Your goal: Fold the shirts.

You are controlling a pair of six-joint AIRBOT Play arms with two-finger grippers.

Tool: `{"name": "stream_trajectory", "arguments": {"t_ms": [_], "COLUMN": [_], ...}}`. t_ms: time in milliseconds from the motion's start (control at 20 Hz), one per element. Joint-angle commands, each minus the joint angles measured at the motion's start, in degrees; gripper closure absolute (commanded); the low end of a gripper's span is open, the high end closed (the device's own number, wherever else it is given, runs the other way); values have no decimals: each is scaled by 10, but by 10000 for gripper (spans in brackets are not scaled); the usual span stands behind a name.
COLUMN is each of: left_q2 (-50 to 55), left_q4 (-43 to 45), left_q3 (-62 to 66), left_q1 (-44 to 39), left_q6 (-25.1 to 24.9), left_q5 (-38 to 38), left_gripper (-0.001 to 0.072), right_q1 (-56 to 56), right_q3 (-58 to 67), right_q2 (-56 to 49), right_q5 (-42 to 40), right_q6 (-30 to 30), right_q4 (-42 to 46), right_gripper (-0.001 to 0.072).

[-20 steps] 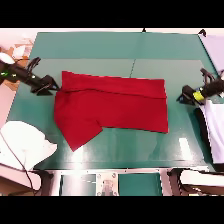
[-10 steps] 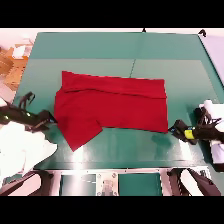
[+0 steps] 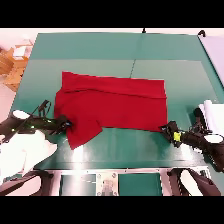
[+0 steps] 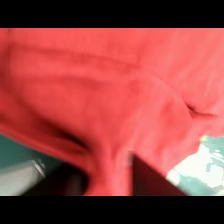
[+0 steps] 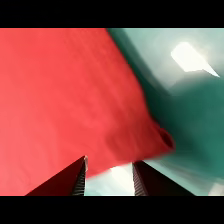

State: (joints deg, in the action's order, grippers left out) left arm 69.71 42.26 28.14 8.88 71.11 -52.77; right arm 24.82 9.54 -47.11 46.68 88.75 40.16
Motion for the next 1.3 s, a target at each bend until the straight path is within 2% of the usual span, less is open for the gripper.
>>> {"name": "stream_trajectory", "arguments": {"t_ms": [0,50,100,150,200,350,450,600,750,850,1000,1250], "left_q2": [19,19,19,19,19,-2,-41,-113,-167,-170,-170,-101], "left_q4": [-43,-39,-37,-36,-32,-5,52,133,147,137,103,78], "left_q3": [17,25,34,42,51,80,91,90,91,96,130,248], "left_q1": [-13,-13,-13,-13,-13,-13,-13,-13,-13,-13,-13,-13], "left_q6": [-42,-42,-42,-42,-42,-36,-5,41,71,75,68,46], "left_q5": [11,0,-12,-23,-37,-78,-115,-179,-207,-212,-198,-171], "left_gripper": [512,637,680,678,679,680,680,679,680,680,680,680], "right_q1": [-38,-53,-66,-77,-83,-77,-56,1,43,48,34,-32], "right_q3": [-8,-8,-8,-8,-6,18,44,81,108,127,167,281], "right_q2": [-43,-56,-65,-71,-71,-68,-58,-26,27,48,42,-43], "right_q5": [-74,-88,-100,-114,-118,-85,-30,70,143,152,144,73], "right_q6": [-10,-10,-10,-10,-19,-65,-64,-5,35,34,7,6], "right_q4": [-71,-96,-114,-123,-123,-107,-45,99,195,187,107,52], "right_gripper": [347,349,361,458,703,698,699,699,700,699,698,699]}}
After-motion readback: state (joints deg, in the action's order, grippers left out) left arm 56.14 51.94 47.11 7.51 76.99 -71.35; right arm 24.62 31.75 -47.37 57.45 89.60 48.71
